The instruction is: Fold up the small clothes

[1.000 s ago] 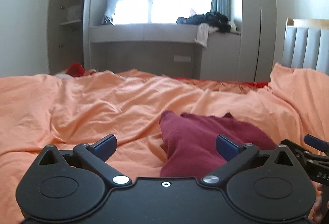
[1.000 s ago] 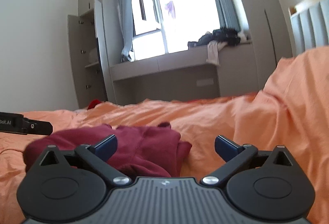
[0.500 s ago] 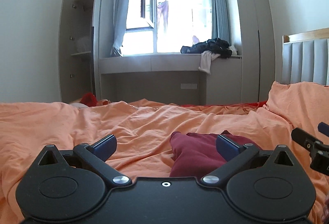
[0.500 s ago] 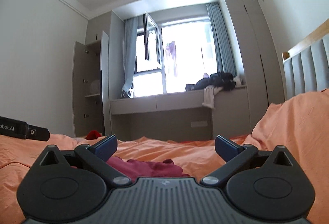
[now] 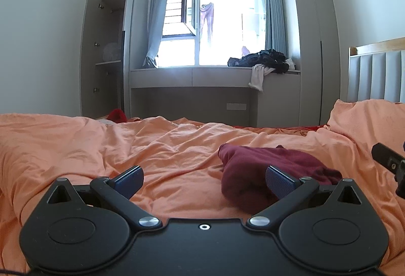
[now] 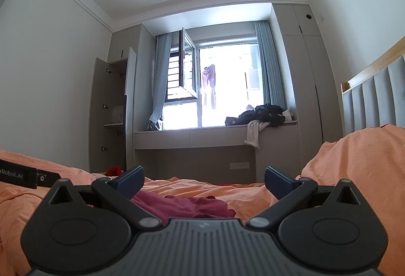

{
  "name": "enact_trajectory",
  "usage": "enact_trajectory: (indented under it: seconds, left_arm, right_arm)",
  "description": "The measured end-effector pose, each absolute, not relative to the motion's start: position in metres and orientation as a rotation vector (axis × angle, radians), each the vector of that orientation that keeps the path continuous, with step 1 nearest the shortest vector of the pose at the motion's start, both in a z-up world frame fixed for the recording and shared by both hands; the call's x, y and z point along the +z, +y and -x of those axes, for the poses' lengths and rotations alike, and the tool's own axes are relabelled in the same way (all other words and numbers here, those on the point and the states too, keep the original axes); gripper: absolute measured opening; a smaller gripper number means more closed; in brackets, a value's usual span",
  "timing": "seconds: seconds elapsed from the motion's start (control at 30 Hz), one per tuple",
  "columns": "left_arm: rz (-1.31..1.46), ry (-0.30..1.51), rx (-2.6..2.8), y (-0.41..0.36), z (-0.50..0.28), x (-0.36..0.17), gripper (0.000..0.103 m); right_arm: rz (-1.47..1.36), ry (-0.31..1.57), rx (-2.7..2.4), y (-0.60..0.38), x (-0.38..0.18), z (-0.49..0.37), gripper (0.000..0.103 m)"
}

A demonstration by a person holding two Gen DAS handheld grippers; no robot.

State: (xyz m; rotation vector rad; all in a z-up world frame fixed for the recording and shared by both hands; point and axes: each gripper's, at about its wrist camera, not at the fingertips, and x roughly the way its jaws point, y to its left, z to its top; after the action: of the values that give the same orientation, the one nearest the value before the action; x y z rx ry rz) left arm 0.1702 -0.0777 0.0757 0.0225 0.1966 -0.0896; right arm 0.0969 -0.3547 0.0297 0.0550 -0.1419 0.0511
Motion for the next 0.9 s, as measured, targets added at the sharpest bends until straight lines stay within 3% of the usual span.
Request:
enact_trajectory:
  seconds: [0.9]
  left_arm:
    - [-0.062,0.208,-0.131,-0.048,-0.132,0.001,0.103]
  right_arm:
    - [-0.039,0.038,0.035,-0.332,-0.025,-0.047,0.103]
